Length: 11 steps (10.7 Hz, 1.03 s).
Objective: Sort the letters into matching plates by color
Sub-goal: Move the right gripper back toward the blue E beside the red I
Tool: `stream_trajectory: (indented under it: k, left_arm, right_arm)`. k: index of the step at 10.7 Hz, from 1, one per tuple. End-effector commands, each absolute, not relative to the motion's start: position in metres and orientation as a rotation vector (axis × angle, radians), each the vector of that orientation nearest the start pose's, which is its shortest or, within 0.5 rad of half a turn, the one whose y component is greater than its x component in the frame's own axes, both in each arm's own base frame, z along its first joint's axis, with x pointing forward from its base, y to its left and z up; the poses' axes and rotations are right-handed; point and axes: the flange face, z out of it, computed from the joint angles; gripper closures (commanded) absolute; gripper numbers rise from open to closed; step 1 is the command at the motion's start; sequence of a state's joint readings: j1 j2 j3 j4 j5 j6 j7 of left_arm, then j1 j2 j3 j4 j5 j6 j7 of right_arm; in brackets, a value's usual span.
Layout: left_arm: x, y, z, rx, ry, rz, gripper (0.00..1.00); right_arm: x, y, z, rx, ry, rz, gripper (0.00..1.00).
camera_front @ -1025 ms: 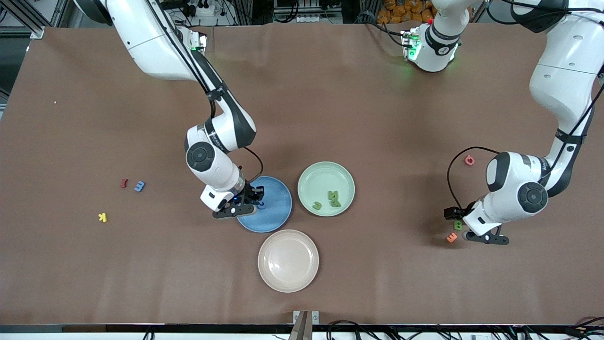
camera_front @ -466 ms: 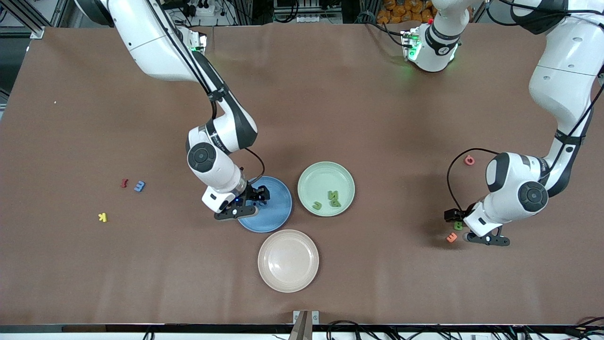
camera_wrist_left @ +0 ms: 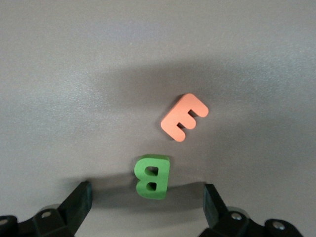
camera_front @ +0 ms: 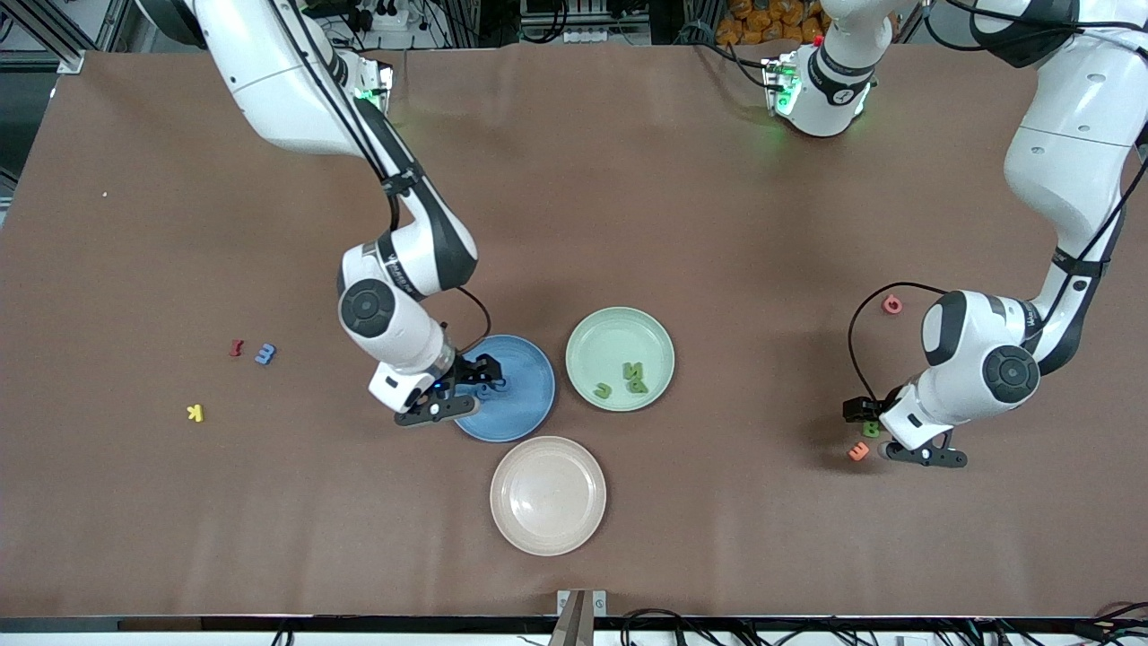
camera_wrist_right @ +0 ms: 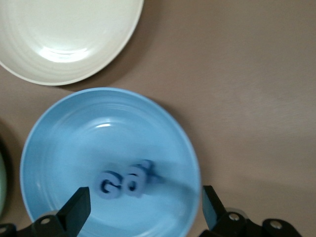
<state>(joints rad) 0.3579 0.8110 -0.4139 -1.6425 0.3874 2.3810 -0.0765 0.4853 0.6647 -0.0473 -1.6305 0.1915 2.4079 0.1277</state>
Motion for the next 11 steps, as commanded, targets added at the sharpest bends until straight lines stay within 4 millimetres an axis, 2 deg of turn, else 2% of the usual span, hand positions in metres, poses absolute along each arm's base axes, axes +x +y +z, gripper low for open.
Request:
stream_trajectory:
  k: [1,4,7,11]
  left_arm:
    - [0.688,-0.006,0.169,-3.15,0.257,-0.038,0.0]
    - [0.688,-0.009,0.166,-3.131,0.265,-0.043,0.0]
    - [0.688,-0.009,0.166,-3.131,0.265,-0.045,0.0]
    - [0.688,-0.009,0.166,-3.132,0.261,-0.045,0.0]
  right_arm:
    - [0.651,0.24,0.283,-2.992,-0.404,-0.074,0.0]
    - [0.663,0.167,0.313,-2.98,-0.495,-0.013,0.0]
    - [0.67,0.1,0.333,-2.984,-0.535,0.011,0.0]
    - [0.673,0.047,0.347,-2.993,-0.527,0.005,0.0]
